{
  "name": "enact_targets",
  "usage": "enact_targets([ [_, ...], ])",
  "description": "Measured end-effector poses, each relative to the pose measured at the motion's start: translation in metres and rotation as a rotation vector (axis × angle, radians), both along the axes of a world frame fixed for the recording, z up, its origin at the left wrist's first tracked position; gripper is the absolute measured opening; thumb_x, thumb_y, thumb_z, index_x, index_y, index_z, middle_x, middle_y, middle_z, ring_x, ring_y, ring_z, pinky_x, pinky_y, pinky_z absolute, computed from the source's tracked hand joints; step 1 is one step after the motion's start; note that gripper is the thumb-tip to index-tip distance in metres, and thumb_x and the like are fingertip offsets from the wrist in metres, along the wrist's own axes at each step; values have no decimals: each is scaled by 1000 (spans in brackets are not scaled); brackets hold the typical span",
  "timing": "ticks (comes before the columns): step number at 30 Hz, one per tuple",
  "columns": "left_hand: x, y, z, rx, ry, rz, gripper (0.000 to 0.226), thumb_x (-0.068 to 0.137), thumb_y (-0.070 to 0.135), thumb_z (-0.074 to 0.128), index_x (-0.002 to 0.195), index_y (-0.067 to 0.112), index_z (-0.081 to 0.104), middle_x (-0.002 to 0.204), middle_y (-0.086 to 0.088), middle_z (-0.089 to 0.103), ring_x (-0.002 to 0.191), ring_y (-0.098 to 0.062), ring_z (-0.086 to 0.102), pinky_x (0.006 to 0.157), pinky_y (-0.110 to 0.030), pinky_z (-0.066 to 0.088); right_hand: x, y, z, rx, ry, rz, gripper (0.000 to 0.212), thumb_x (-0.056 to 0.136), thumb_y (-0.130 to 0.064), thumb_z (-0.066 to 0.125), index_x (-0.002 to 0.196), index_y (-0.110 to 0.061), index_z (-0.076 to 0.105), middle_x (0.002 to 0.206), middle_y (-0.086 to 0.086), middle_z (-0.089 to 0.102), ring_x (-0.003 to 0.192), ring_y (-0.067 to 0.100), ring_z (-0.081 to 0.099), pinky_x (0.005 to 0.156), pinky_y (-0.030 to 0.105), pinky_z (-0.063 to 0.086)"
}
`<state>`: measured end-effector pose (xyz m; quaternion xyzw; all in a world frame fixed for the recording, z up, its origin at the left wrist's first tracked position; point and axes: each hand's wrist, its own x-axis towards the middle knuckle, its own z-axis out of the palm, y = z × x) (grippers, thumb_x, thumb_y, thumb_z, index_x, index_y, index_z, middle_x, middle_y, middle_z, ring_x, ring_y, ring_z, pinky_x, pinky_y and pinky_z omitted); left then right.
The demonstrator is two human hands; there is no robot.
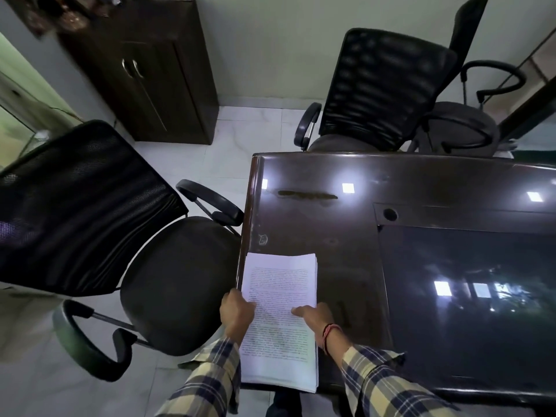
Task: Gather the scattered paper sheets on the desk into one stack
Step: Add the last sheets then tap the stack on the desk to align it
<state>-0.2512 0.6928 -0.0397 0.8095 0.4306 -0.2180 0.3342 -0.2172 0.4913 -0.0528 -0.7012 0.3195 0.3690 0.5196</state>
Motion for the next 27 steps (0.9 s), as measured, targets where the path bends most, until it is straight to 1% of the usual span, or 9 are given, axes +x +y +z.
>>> enact_targets([
  [2,2,1,1,7,16,5,33,87,23,74,115,9,64,120,-10,63,107,-31,64,89,-42,55,0,-1,1,39,-66,40,31,76,-11,82,106,-9,71,102,8,78,90,25,76,87,42,62],
  [5,2,4,1,-10,24,5,31,85,24,76,109,10,63,113,-8,65,101,-29,65,84,-41,55,4,0,6,125,-128,143,37,84,-3,75,117,-17,68,109,1,77,101,22,74,94,43,60],
  [9,2,10,-1,-60,20,10,35,82,26,84,104,10,63,105,-6,68,91,-24,65,75,-34,52,11,-3,19,156,-188,190,35,87,-1,72,119,-16,68,111,3,76,102,22,72,86,36,60],
  [11,1,11,-1,-186,-29,116,32,81,19,86,101,7,65,102,-6,71,85,-21,67,71,-31,50,13,-8,25,194,-220,218,34,89,-4,73,118,-20,68,110,2,75,102,21,72,81,31,60],
  [14,-2,8,8,-509,-224,323,29,82,12,85,106,2,72,104,-14,78,84,-28,77,67,-32,59,18,-21,38,275,-264,231,34,87,-6,75,116,-23,71,109,3,77,104,24,73,88,43,61],
  [17,2,-9,42,-760,-397,348,26,90,16,79,113,5,72,106,-13,79,95,-33,77,73,-38,63,27,-48,56,352,-328,250,36,85,-9,78,119,-20,71,113,5,76,107,25,73,90,45,61],
  [20,13,-30,65,-920,-453,258,34,93,17,75,124,5,67,118,-15,76,107,-36,74,88,-46,62,38,-84,74,412,-383,237,45,80,-15,81,123,-16,69,119,9,74,111,29,71,92,48,59],
  [23,32,-68,77,-944,-420,170,38,92,16,75,127,2,65,123,-17,73,111,-38,72,98,-57,56,48,-135,88,430,-434,220,50,79,-14,83,127,-12,67,123,11,73,114,32,70,95,49,58],
  [27,57,-156,97,-902,-502,73,34,92,10,75,122,-2,66,119,-19,74,108,-40,73,95,-59,57,58,-224,102,419,-523,155,52,81,-7,83,130,-9,64,124,11,73,114,30,70,95,45,58],
])
